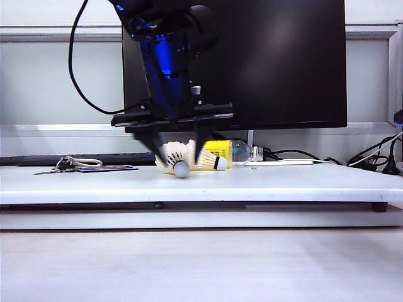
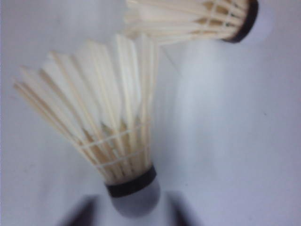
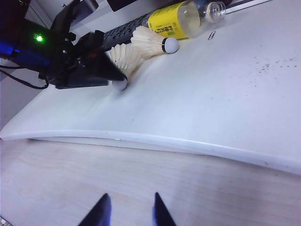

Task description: Stack the badminton balls on the table vertically.

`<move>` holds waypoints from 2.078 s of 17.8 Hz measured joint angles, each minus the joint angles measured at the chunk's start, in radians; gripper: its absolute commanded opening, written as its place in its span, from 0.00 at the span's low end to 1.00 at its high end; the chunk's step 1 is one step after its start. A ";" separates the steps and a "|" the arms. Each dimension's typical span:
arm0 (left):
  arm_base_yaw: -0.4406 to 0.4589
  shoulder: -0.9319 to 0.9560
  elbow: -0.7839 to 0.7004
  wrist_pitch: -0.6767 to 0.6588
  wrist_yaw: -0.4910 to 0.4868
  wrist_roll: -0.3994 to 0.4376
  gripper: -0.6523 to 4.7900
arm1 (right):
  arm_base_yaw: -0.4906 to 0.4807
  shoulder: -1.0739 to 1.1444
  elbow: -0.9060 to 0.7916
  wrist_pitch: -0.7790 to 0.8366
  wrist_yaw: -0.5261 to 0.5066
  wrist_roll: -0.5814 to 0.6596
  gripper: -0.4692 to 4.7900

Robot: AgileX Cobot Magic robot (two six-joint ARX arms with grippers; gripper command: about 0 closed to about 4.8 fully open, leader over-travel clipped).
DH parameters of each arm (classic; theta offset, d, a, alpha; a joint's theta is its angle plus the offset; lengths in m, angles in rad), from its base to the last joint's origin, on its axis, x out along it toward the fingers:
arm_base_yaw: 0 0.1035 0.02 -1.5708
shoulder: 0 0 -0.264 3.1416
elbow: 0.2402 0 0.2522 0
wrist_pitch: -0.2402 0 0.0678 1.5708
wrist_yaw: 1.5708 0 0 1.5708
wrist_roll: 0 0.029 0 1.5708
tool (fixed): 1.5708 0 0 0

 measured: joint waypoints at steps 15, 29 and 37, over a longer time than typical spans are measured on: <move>-0.046 0.024 0.000 -0.002 -0.089 -0.003 0.52 | 0.007 0.000 0.000 0.000 0.000 0.000 0.32; -0.048 0.030 -0.002 -0.003 -0.131 -0.023 0.44 | 0.024 0.000 0.000 0.000 0.000 0.000 0.32; -0.048 0.030 -0.002 -0.003 -0.150 -0.024 0.38 | 0.024 0.000 0.000 0.000 -0.015 0.000 0.32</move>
